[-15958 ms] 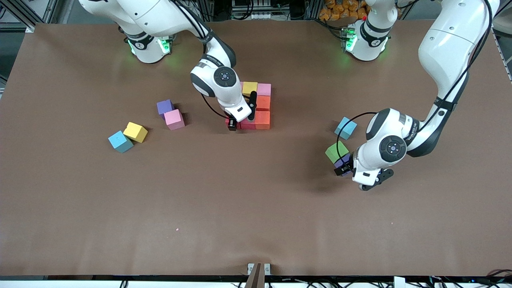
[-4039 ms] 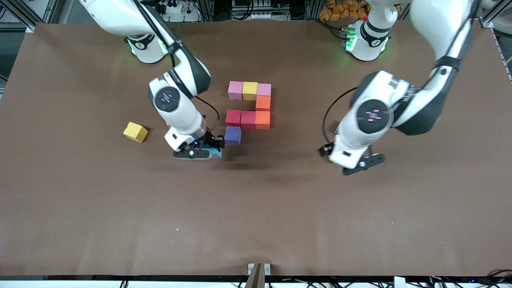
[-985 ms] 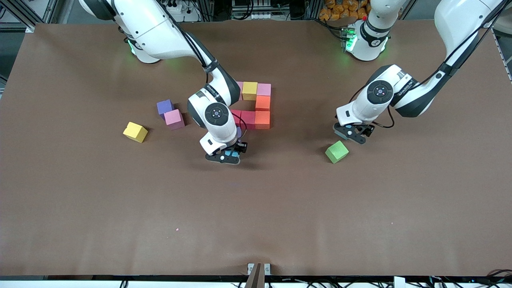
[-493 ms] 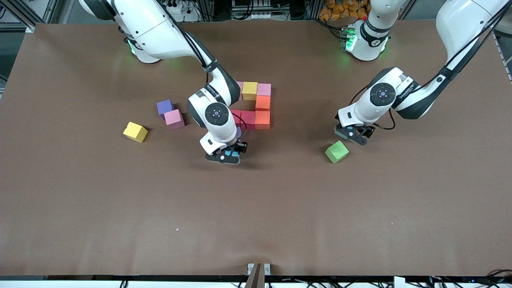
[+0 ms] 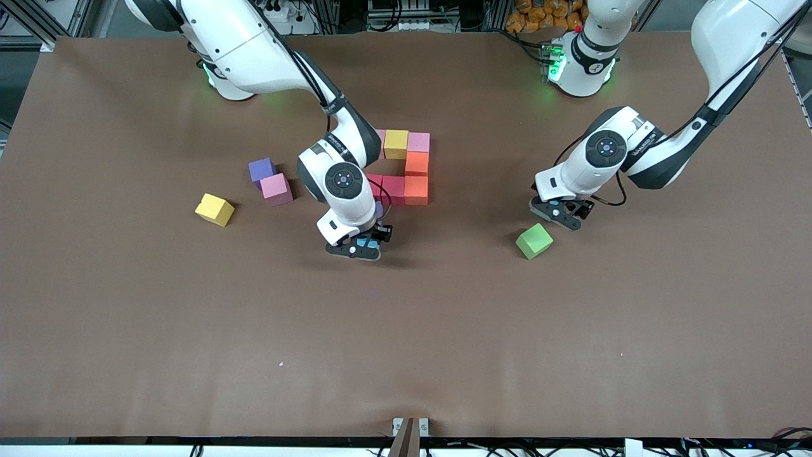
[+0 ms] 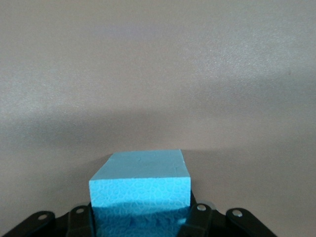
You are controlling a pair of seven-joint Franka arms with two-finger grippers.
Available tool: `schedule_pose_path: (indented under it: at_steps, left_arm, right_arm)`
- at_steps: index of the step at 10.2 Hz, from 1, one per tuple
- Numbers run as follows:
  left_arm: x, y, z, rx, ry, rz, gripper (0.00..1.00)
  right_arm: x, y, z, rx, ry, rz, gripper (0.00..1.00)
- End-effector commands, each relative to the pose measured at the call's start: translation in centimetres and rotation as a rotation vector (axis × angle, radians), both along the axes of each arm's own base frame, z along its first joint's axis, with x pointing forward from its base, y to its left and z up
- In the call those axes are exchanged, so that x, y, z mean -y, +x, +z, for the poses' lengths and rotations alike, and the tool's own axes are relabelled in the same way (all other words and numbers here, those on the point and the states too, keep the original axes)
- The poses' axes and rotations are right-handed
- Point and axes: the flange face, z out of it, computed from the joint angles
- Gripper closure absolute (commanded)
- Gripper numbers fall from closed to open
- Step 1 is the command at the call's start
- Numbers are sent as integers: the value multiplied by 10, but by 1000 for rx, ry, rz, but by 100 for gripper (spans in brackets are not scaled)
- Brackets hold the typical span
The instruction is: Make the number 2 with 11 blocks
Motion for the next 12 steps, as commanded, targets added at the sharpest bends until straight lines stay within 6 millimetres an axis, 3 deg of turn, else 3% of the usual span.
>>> schedule_pose_path:
  at_steps: [1, 8, 12]
  left_arm:
    - [11, 2, 19, -3, 40, 12, 0]
    - [17, -9, 8, -41, 35, -7, 0]
    - [5, -9, -14, -46, 79, -32, 0]
  right_arm:
    - [8, -21, -18, -49, -49, 10, 57]
    - [6, -27, -21, -56, -52, 18, 57]
    - [3, -30, -21, -58, -54, 22, 57]
